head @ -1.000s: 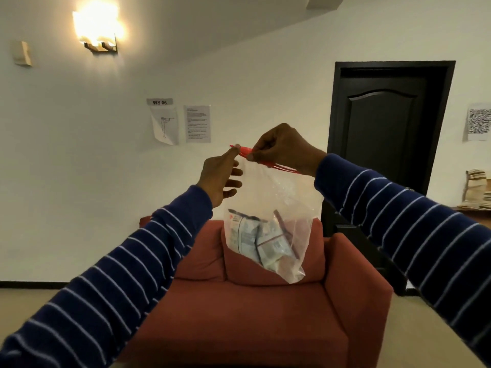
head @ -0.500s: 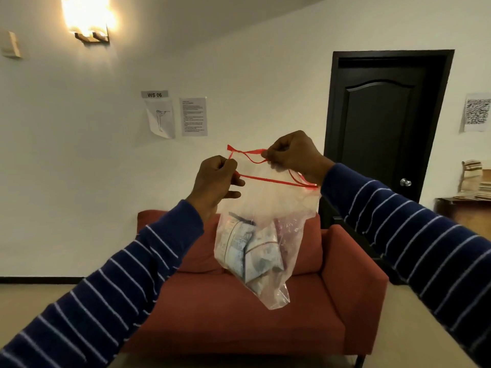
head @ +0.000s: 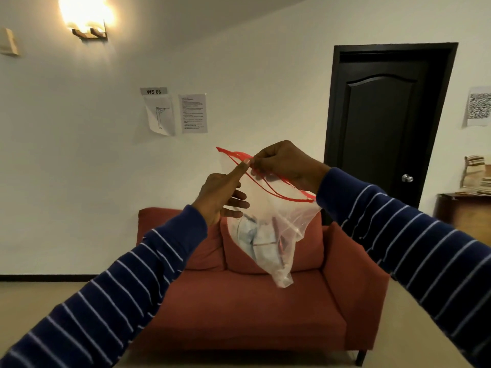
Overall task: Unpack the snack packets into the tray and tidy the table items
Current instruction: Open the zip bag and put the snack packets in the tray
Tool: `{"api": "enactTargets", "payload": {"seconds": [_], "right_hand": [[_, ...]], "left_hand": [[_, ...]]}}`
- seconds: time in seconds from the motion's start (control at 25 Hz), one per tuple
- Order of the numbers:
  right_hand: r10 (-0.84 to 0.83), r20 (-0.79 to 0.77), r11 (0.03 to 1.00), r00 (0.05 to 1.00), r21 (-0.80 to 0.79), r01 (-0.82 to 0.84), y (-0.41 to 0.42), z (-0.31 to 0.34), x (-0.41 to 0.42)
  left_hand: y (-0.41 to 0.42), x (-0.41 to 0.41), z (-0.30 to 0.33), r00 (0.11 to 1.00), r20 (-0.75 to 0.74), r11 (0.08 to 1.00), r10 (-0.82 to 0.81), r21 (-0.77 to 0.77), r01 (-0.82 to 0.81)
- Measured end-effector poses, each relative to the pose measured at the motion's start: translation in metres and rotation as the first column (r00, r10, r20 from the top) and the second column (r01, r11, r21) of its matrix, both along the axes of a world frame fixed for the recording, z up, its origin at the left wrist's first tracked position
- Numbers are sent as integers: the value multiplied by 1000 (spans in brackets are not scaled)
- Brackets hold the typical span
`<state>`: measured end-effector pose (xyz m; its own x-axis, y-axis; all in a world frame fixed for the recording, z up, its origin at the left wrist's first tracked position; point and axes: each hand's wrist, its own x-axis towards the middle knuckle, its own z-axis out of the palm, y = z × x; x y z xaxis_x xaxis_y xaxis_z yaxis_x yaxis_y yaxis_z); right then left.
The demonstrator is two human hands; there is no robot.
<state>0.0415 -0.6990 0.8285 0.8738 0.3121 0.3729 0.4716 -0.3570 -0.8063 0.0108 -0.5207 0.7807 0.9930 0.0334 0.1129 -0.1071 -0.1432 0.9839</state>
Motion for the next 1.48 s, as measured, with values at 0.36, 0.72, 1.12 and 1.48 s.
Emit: {"api": "enactTargets", "payload": {"seconds": [0.36,0.72,1.12,1.48], "right_hand": [[126,-275,991,953,83,-107,6,-20,1],[-118,91,959,989,-246,137,-12,-32,6],[-28,328,829,944,-520,205,31,-48,-4],[-92,115,759,989,-635,144,31,-79,-5]], "left_hand": [[-3,5,1,997,48,998,-56,-1,56],[17,-23,-23,969,215,986,-120,140,91],[-2,-8,-25,977,173,991,-125,-21,130],[10,2,-39,978,203,995,39,-100,-19]]}}
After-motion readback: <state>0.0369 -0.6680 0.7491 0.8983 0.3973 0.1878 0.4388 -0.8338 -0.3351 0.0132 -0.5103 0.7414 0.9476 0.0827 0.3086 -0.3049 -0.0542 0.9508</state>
